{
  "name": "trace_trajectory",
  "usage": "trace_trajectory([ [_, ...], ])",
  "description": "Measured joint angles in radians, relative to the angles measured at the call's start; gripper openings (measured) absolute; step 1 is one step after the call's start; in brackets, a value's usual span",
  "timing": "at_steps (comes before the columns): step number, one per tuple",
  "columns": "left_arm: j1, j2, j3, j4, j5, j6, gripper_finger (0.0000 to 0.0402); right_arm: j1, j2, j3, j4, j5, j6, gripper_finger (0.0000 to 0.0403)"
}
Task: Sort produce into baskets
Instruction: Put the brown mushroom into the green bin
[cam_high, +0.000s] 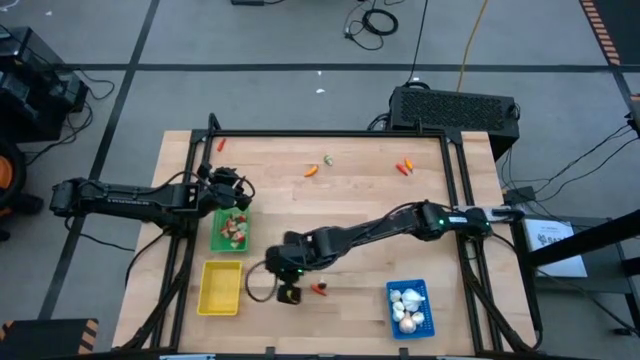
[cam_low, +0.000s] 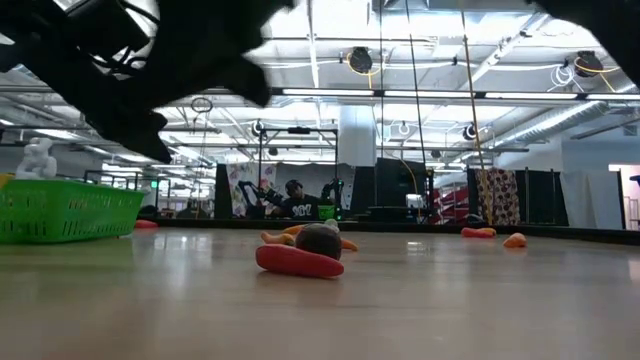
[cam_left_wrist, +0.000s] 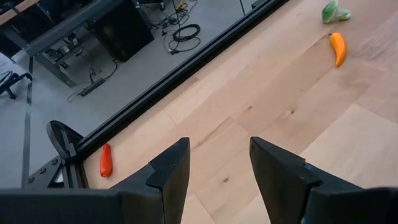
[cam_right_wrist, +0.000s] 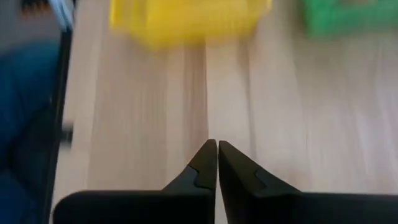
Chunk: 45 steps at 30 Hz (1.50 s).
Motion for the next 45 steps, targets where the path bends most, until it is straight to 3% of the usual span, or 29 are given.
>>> trace_trajectory([
  [5, 0.000, 0.000, 0.000, 0.004, -0.002, 0.015, 0.0176, 0.043, -0.023, 0.000, -0.259, 0.002, 0.072, 0.0047],
  [10, 0.000, 0.000, 0.000, 0.009, -0.002, 0.015, 0.0176, 0.092, -0.005, -0.001, -0.421, 0.023, 0.068, 0.0117],
  [17, 0.000, 0.000, 0.000, 0.036, 0.000, 0.014, 0.0176, 0.117, -0.004, -0.002, -0.426, 0.083, 0.040, 0.0229],
  [23, 0.000, 0.000, 0.000, 0.033, 0.006, 0.016, 0.0176, 0.118, 0.026, -0.080, -0.381, 0.085, 0.038, 0.0270],
  [34, 0.001, 0.000, 0.000, 0.031, 0.006, 0.020, 0.0176, 0.110, 0.025, -0.165, -0.319, 0.088, 0.054, 0.0243],
  [45, 0.001, 0.000, 0.000, 0.031, 0.006, 0.019, 0.0176, 0.109, 0.024, -0.174, -0.307, 0.084, 0.058, 0.0147],
])
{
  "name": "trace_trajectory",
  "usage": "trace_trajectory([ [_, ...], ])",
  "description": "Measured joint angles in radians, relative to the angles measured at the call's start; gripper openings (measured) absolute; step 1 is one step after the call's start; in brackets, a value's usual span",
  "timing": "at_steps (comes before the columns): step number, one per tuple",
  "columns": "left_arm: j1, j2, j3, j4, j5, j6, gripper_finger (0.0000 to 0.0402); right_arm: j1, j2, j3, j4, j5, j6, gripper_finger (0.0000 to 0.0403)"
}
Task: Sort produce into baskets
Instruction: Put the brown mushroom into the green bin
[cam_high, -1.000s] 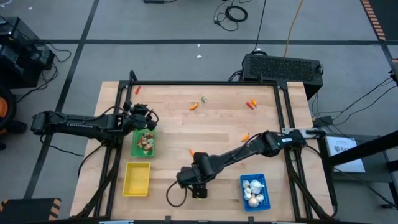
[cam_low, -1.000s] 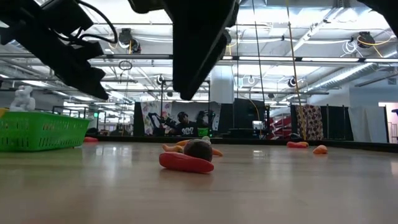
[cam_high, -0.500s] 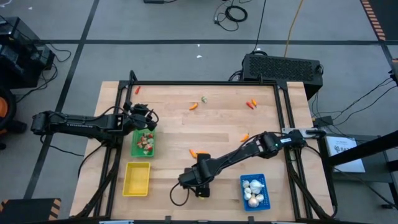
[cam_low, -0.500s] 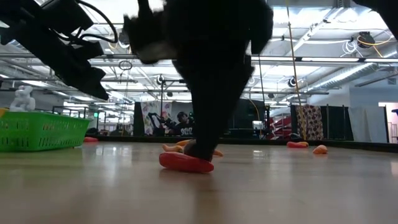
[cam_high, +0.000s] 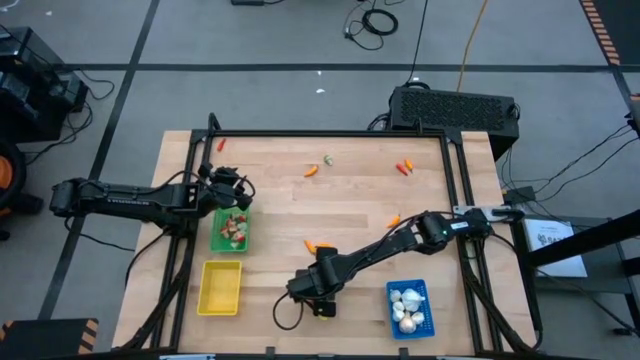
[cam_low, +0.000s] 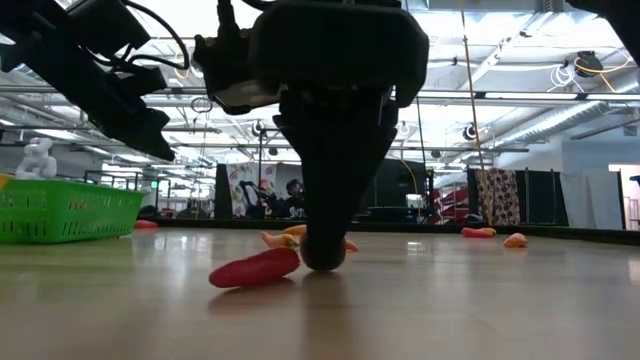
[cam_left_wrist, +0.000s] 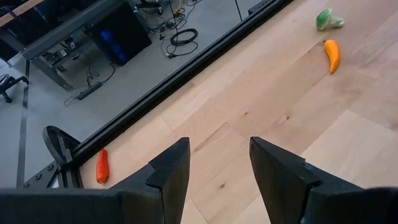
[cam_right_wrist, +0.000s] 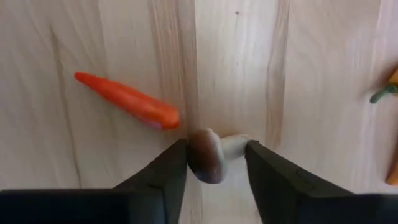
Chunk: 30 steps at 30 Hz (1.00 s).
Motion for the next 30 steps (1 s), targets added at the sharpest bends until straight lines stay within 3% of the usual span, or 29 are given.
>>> trace_trajectory([
  [8, 0.000, 0.000, 0.000, 0.000, 0.000, 0.000, 0.0176, -0.013, 0.000, 0.032, 0.007, 0.010, -0.030, 0.0079],
  [15, 0.000, 0.000, 0.000, 0.001, -0.001, 0.000, 0.0176, -0.055, 0.000, 0.108, 0.092, 0.166, -0.089, 0.0074],
  [25, 0.000, 0.000, 0.000, 0.010, -0.008, -0.001, 0.0176, -0.138, 0.045, 0.118, 0.898, 0.187, -0.412, 0.0075],
  [30, 0.000, 0.000, 0.000, 0.010, -0.015, 0.001, 0.0176, -0.192, 0.100, 0.118, 1.162, 0.188, -0.448, 0.0075],
])
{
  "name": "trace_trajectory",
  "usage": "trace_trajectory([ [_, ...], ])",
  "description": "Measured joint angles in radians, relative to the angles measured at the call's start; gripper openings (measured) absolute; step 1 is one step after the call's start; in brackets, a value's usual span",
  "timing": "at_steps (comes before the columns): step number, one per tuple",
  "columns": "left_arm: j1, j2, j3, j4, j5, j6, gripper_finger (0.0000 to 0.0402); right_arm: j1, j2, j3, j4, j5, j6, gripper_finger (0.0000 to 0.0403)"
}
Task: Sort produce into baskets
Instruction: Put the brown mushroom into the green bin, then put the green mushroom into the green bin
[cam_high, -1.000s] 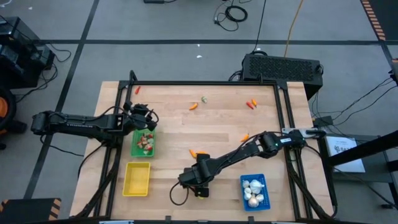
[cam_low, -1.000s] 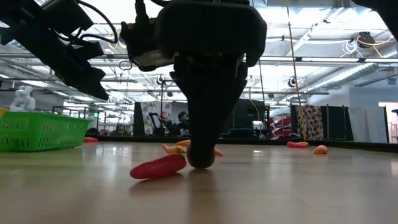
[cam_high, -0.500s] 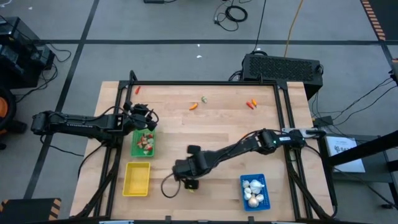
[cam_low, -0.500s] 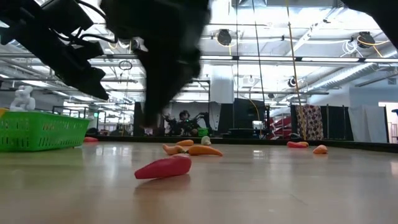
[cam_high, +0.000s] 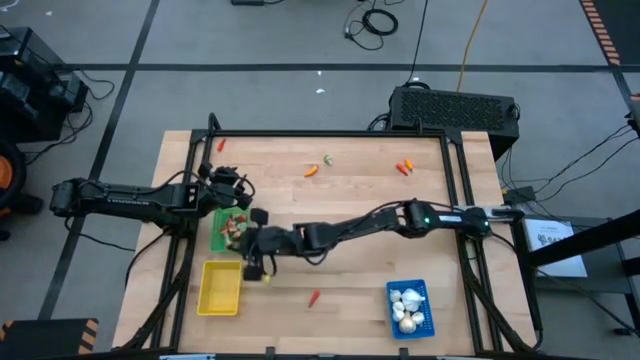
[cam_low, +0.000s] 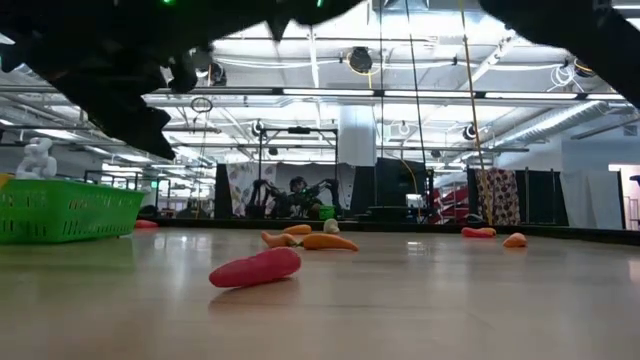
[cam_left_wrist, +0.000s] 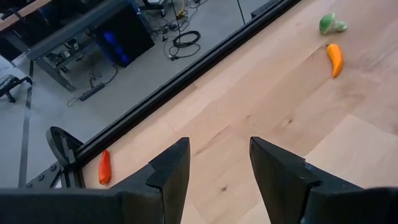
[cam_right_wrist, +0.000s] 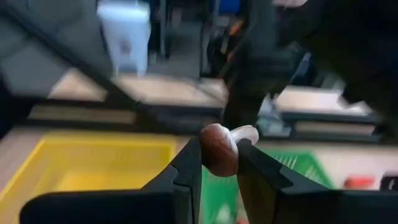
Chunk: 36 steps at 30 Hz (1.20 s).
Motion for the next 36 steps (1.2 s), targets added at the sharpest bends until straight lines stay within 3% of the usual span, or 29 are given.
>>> trace_trajectory([
  [12, 0.025, 0.000, -0.007, -0.019, -0.103, 0.003, 0.0176, -0.088, 0.070, -0.003, 0.125, -0.041, 0.010, 0.0085],
  [24, 0.069, 0.001, -0.007, -0.018, -0.113, 0.019, 0.0176, -0.110, 0.071, -0.003, 0.109, -0.089, 0.055, 0.0202],
  [31, 0.069, 0.001, -0.008, -0.020, -0.113, 0.019, 0.0176, -0.108, -0.030, -0.002, -0.203, -0.090, 0.030, 0.0228],
  [36, 0.069, 0.001, -0.008, -0.020, -0.113, 0.020, 0.0176, -0.105, -0.140, 0.000, -0.579, -0.090, 0.023, 0.0226],
])
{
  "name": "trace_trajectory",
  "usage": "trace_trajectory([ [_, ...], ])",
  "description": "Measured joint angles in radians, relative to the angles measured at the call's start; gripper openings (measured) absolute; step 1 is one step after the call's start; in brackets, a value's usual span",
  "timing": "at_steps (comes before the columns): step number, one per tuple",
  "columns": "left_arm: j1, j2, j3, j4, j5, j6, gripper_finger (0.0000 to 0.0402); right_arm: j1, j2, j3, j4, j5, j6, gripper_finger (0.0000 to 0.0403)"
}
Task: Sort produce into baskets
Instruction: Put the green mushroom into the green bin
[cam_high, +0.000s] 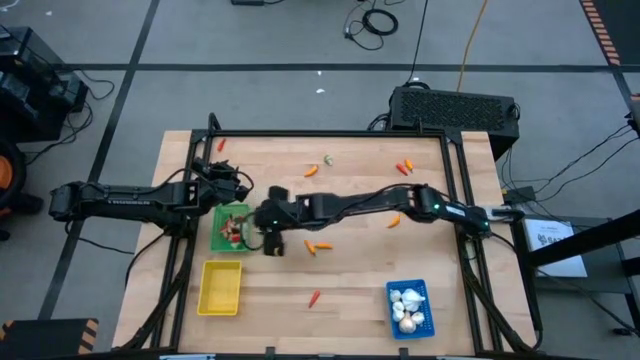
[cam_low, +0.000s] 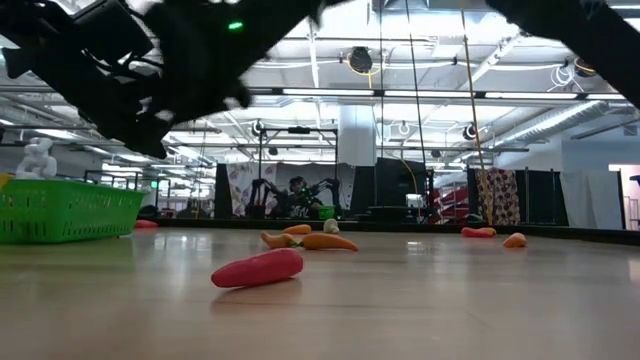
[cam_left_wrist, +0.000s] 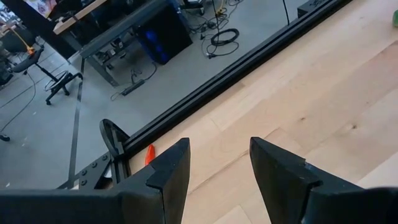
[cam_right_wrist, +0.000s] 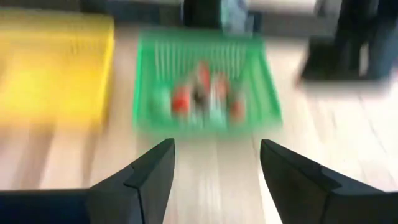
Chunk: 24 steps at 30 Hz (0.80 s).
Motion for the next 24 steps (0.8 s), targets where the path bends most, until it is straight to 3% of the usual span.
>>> trace_trajectory([
  [4, 0.000, 0.000, 0.000, 0.000, 0.000, 0.000, 0.0176, -0.002, -0.085, 0.000, -0.355, 0.004, -0.033, 0.0224],
  [11, 0.000, 0.000, 0.000, 0.002, 0.003, -0.002, 0.0176, -0.055, -0.143, 0.000, -0.718, 0.011, -0.036, 0.0224],
  [19, 0.000, 0.000, 0.000, 0.001, 0.051, -0.002, 0.0176, -0.244, -0.144, -0.001, -0.736, 0.011, -0.080, 0.0224],
  [24, 0.000, 0.000, 0.000, 0.001, 0.067, -0.002, 0.0176, -0.394, -0.143, -0.001, -0.651, 0.010, 0.034, 0.0224],
])
